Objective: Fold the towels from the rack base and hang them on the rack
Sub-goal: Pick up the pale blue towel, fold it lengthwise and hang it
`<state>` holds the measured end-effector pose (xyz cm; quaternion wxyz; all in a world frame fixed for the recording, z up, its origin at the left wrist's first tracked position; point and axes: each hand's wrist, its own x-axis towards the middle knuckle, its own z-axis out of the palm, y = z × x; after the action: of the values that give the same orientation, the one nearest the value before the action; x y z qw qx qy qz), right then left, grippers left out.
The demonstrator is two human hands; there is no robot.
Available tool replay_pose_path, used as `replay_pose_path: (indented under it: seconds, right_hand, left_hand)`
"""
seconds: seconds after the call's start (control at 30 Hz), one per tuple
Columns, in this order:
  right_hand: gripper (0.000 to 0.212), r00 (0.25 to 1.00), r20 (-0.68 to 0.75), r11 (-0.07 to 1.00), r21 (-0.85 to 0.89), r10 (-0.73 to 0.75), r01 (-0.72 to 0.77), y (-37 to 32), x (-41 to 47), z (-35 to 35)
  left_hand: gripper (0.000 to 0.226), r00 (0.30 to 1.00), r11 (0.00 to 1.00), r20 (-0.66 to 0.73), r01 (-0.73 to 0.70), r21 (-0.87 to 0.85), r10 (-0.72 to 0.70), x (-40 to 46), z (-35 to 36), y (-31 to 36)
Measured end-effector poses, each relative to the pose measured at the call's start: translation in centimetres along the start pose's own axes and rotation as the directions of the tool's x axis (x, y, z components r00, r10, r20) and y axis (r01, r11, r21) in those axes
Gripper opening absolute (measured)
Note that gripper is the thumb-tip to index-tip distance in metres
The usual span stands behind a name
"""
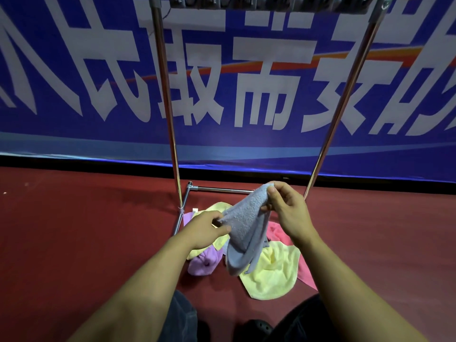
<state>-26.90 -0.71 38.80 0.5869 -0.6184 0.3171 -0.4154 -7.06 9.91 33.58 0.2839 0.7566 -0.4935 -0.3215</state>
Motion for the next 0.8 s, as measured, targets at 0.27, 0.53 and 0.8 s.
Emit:
replay_pose_path:
  seconds: [0.27, 0.53, 0.8]
  right_hand:
    - [0.019, 0.984, -0.175, 0.971, -0.233, 0.015, -0.056, 1.2, 0.7, -1.3]
    - [0.023, 0.965, -0.253, 0.971, -0.203, 0.068, -0.122, 1.9, 1.0, -2.1]
    - [0.024, 0.956, -0.257, 0.986, -0.049, 0.141, -0.159, 1.9, 1.1, -1.9]
  left_hand:
    - [0.011, 0.959, 0.997, -0.276, -0.045, 0.064, 0.061, 0.2, -1.4, 0.5]
    - [0.007, 0.906, 0.942, -0.380, -0.274, -0.191, 0.187, -0.2, -1.6, 2.1]
    - [0.030, 0.911, 0.850, -0.408, -0.261, -0.459, 0.059, -0.3, -1.9, 2.6]
